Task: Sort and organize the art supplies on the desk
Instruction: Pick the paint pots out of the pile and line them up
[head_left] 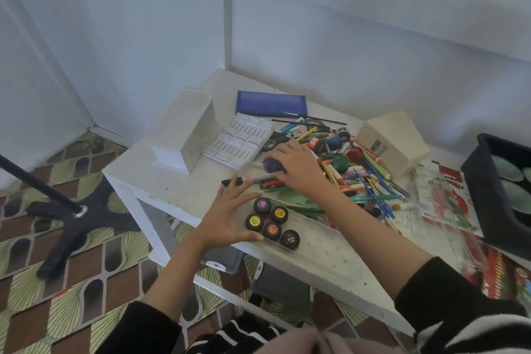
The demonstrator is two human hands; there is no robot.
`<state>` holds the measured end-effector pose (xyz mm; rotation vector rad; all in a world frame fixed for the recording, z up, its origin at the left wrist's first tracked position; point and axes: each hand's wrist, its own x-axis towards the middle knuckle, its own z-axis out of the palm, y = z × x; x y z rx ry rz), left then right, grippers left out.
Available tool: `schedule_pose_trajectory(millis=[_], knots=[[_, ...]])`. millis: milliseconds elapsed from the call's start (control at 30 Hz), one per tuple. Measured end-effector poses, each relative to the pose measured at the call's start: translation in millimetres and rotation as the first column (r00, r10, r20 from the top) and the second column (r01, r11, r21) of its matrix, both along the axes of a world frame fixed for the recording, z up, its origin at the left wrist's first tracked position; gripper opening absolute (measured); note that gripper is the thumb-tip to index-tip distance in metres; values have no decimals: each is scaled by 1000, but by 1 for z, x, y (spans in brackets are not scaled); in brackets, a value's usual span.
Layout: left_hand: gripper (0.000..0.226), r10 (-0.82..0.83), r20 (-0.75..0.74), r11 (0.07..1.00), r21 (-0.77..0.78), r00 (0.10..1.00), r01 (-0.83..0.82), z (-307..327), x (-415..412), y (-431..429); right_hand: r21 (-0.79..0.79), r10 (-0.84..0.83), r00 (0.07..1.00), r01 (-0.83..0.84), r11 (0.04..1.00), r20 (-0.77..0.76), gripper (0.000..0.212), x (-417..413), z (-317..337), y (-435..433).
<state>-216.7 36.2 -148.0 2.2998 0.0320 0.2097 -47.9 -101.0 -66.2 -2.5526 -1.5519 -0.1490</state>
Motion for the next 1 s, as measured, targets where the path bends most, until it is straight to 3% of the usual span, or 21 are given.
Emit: schedule_pose_trajectory(millis=[100,167,267,500,800,1000], knots=[[93,-9,-4,1000,-1,1000,9,0,0,0,208,-9,954,74,975,-299,41,-11,3,-23],[93,-17,-18,1000,-7,1000,17,0,0,0,179,6,880,90,980,-476,42,-17,6,-40],[94,-24,-30,1000,3,999,24,2,1,1,24,-14,829,33,999,-559,47,-22,14,-61],[91,-23,-7,1000,21,1000,23,3,1,0,-177,-18,848,-89,980,-530,37,-37,17,-84],[91,-17,-9,1000,13,1000,17,3,0,0,-256,32,906,-154,954,-423,35,-46,6,-76],[91,-16,-9,1000,18,1000,16,2,0,0,-208,65,920,-156,966,-387,42,-44,-1,-74]])
